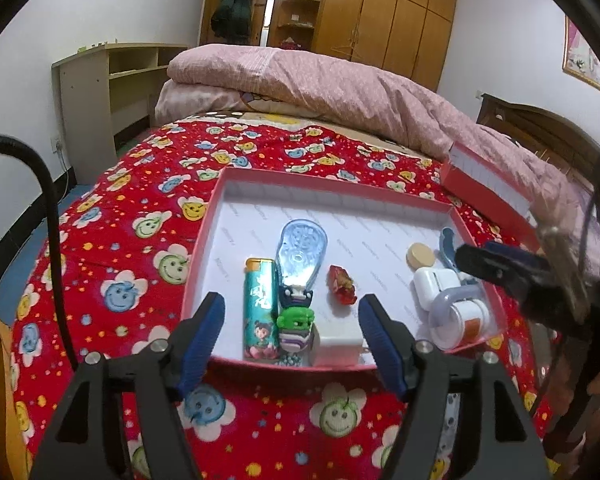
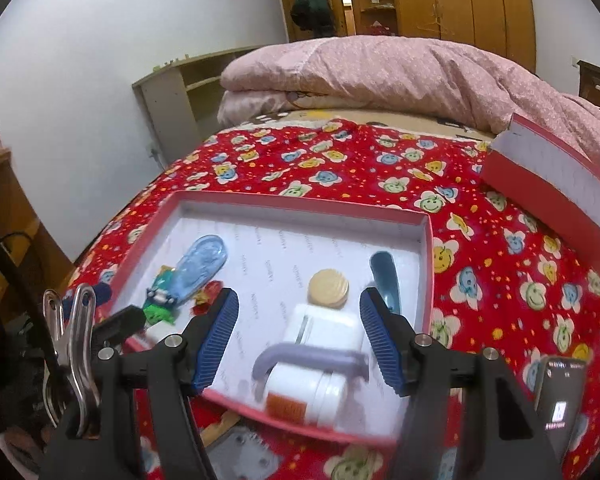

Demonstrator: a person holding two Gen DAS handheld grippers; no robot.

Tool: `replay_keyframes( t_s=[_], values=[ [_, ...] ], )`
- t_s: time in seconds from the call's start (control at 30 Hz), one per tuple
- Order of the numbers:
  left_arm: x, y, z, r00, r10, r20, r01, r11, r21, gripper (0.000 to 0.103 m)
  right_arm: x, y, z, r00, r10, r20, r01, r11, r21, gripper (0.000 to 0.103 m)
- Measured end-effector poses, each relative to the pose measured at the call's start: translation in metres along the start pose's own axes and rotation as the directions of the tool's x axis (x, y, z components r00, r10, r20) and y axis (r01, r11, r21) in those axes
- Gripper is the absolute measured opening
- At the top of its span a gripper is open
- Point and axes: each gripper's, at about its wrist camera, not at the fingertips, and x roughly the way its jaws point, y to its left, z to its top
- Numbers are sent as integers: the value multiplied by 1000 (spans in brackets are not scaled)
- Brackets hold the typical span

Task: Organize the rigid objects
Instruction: 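Withdraw both tools from the tray toward the grey plate and wooden stick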

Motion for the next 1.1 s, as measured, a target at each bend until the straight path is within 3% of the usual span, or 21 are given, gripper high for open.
replay_keyframes(
  t_s=[0.13,0.37,0.63,0.93,1.1],
  values=[
    [-18,-1,-3,1000,5,15,-5,1000,14,73,-20,3,-12,999,19,39,-19,1000,19,78],
    [-43,0,-13,999,38,19,-39,999,23,74,-50,17,-35,997,47,57,-47,999,-10,78],
    [-57,6,-37,998,56,-31,-56,998,13,74,-69,37,-73,997,61,54,-55,994,-96,78],
    [-59,15,-70,994,75,-76,-73,997,34,74,-59,57,-120,999,34,-16,-36,979,-202,84],
    [-57,16,-82,992,84,-89,-79,995,58,74,-40,57,-126,998,10,-55,-22,974,-226,84]
  ],
)
